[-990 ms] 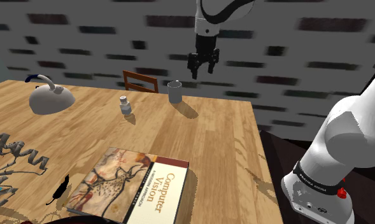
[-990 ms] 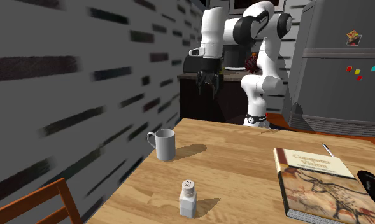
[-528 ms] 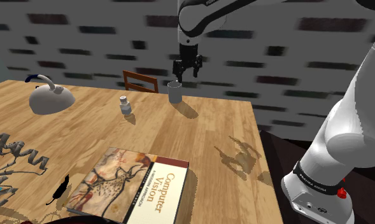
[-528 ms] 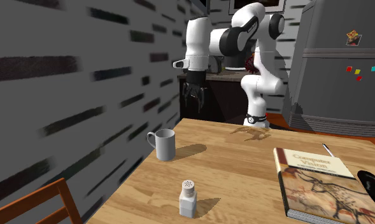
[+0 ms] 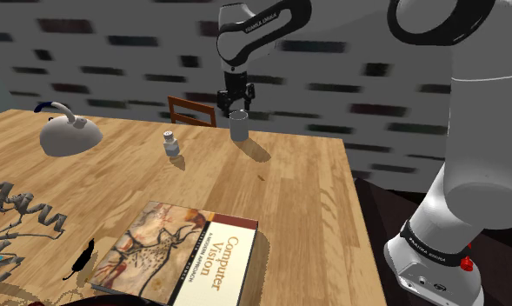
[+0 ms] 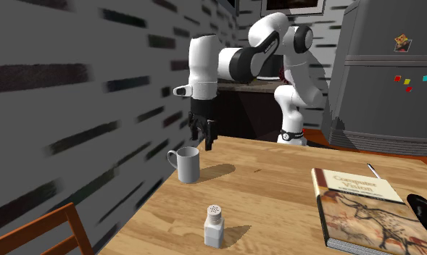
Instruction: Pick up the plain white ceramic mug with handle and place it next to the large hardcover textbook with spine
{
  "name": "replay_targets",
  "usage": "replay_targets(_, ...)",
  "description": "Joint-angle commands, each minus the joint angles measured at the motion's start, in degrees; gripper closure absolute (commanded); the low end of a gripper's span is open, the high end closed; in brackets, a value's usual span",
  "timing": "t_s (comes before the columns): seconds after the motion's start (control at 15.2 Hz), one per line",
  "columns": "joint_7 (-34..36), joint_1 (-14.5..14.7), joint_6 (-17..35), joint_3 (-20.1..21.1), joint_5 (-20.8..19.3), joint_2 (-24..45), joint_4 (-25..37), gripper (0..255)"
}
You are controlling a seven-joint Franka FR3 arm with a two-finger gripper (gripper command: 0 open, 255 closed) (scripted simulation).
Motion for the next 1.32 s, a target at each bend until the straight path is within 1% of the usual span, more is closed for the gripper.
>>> replay_targets(0.0, 0.3, 0.3, -0.6, -0.1, -0.4, 5.1, 5.7, 0)
replay_targets(0.07, 0.3, 0.4, -1.2, -0.1, -0.5, 7.7, 8.9, 0)
replay_targets(0.13, 0.3, 0.4, -1.3, -0.1, -0.5, 8.3, 9.6, 0)
replay_targets(0.59, 0.4, 0.3, 3.3, -0.2, -0.7, 10.5, 7.2, 0)
replay_targets(1.12, 0.4, 0.3, 3.3, -0.2, -0.7, 10.5, 7.2, 0)
replay_targets(1.19, 0.4, 0.3, 3.3, -0.2, -0.7, 10.5, 7.2, 255)
replay_targets(1.25, 0.4, 0.3, 3.3, -0.2, -0.7, 10.5, 7.2, 255)
